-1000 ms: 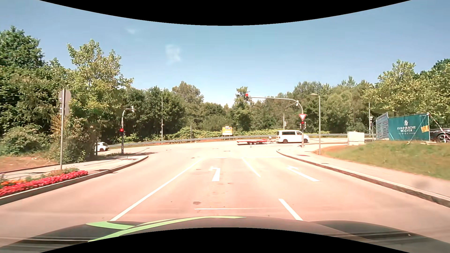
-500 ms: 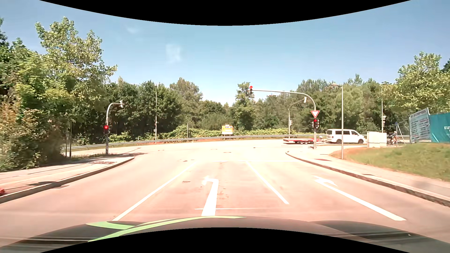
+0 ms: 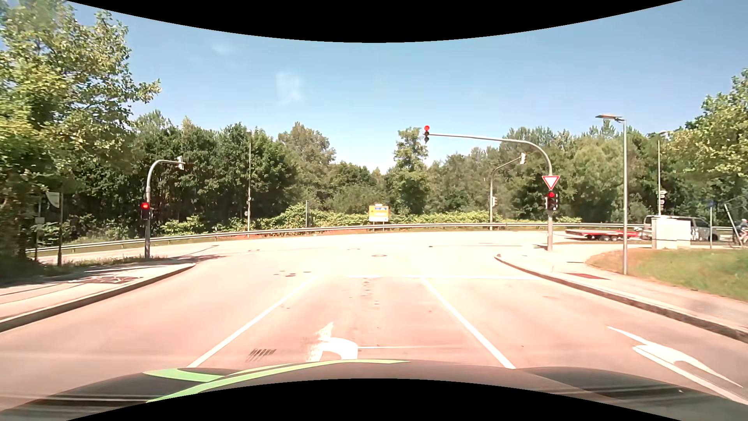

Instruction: Follow the waypoints while adhering to traffic rules and regulations

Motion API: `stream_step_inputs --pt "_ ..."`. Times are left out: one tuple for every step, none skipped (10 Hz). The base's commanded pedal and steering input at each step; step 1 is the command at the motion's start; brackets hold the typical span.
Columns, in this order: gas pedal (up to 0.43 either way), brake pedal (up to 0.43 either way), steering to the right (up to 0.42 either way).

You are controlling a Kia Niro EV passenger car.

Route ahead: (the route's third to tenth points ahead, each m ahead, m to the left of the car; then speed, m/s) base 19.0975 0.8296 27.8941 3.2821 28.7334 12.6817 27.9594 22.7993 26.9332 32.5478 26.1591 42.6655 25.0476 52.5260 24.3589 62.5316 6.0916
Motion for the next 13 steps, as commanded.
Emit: stream_step_inputs --pt "0.000 0.232 0.000" --pt "0.000 0.232 0.000" --pt "0.000 0.238 0.000" --pt "0.000 0.244 0.001" --pt "0.000 0.262 -0.002" --pt "0.000 0.262 -0.011" --pt "0.000 0.268 -0.015" --pt "0.000 0.274 -0.014" --pt "0.000 0.274 -0.014" --pt "0.000 0.274 -0.016" --pt "0.000 0.274 -0.018" --pt "0.000 0.280 -0.017" --pt "0.000 0.280 -0.018"
